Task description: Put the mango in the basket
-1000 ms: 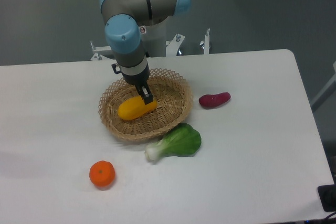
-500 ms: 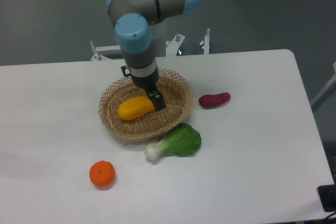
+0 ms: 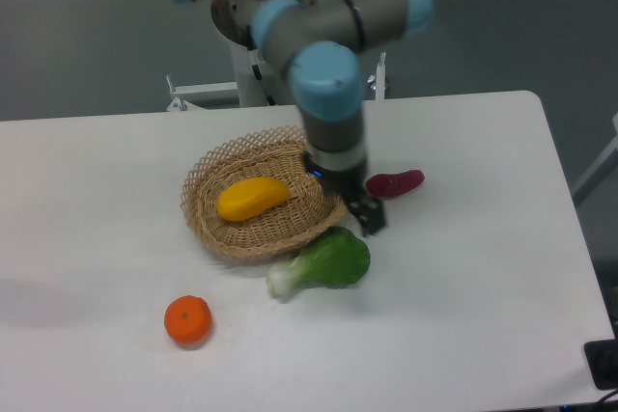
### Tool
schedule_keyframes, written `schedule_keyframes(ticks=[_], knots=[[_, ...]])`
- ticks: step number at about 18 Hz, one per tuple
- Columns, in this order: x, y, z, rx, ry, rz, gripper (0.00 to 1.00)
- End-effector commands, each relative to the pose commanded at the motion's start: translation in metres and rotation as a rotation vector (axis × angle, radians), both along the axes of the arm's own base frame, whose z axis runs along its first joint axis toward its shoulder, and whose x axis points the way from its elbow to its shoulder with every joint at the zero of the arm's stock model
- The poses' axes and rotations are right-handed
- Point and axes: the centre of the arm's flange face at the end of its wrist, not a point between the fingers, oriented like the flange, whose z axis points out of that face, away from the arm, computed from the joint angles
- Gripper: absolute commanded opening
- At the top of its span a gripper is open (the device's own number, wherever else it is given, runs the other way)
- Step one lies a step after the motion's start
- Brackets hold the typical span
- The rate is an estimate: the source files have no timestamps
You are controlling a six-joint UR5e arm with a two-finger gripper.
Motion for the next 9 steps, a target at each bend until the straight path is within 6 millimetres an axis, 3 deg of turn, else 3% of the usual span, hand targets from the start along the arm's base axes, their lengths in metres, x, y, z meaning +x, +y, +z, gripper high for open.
schedule_keyframes(ticks=[6,9], knots=[[-0.093,-0.008,0.012,0.006,-0.076,0.085,1.00],[-0.132,-0.022,0.017,0.009,-0.100,0.086,1.00]])
